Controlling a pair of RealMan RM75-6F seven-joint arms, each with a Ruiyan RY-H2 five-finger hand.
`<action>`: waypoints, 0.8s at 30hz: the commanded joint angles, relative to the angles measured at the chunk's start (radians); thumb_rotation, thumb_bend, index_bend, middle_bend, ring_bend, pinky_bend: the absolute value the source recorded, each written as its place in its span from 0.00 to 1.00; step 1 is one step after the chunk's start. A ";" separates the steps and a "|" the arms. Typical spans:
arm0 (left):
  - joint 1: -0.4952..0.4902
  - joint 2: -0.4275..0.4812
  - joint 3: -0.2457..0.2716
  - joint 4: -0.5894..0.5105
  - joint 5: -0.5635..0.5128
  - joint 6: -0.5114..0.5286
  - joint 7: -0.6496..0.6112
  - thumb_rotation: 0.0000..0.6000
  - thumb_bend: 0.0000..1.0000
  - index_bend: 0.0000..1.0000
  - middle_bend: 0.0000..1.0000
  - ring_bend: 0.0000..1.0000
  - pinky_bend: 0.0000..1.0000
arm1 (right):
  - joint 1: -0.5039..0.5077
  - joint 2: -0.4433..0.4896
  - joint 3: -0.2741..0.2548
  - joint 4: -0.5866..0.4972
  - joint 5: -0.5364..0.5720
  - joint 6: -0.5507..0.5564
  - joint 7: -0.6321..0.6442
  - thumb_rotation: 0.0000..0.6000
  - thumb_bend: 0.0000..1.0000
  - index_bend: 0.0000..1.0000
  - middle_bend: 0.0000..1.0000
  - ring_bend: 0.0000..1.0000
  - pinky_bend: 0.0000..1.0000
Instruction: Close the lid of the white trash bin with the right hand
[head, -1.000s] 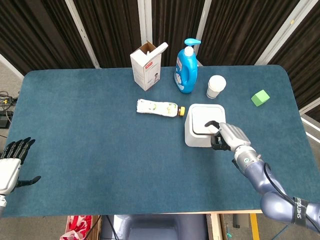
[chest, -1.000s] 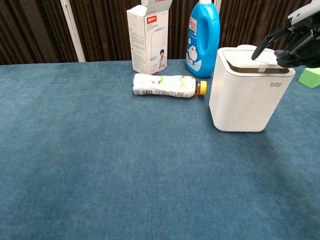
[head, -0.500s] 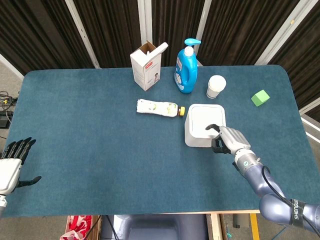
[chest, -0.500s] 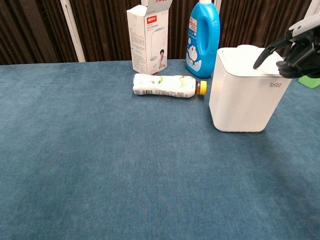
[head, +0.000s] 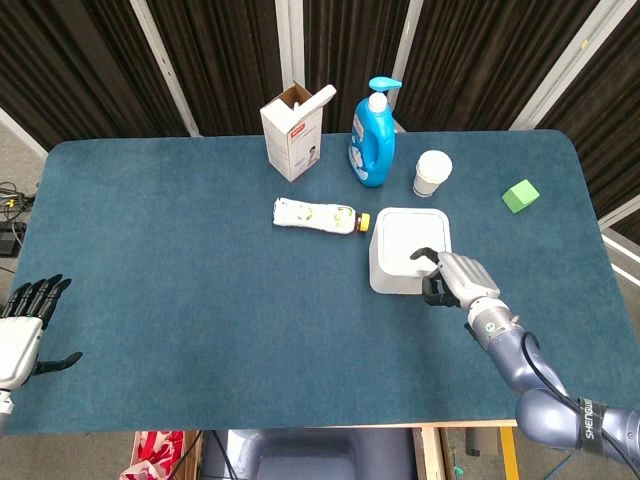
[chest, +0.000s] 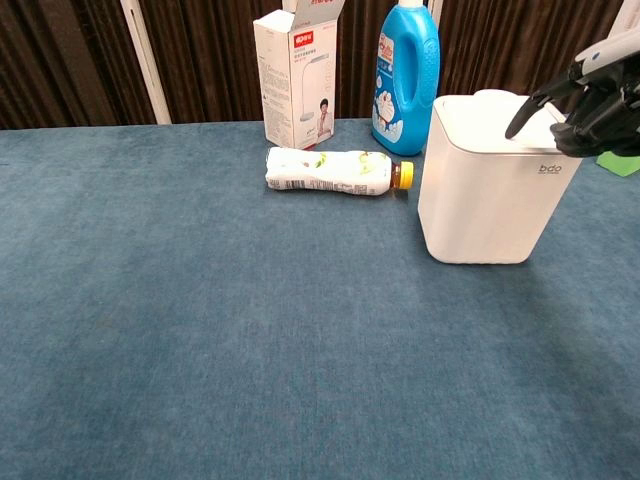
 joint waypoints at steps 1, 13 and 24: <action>0.000 0.000 -0.001 0.000 -0.001 0.000 0.000 1.00 0.00 0.00 0.00 0.00 0.00 | -0.012 0.024 0.026 -0.018 -0.026 0.025 0.020 1.00 0.71 0.25 0.79 0.85 0.80; 0.004 -0.001 0.000 0.005 0.000 0.008 0.010 1.00 0.00 0.00 0.00 0.00 0.00 | -0.232 0.054 -0.049 -0.085 -0.416 0.278 0.006 1.00 0.31 0.00 0.07 0.06 0.13; 0.019 0.001 0.005 -0.001 -0.002 0.029 0.055 1.00 0.00 0.00 0.00 0.00 0.00 | -0.665 -0.178 -0.322 0.232 -1.049 0.737 -0.050 1.00 0.18 0.00 0.00 0.00 0.00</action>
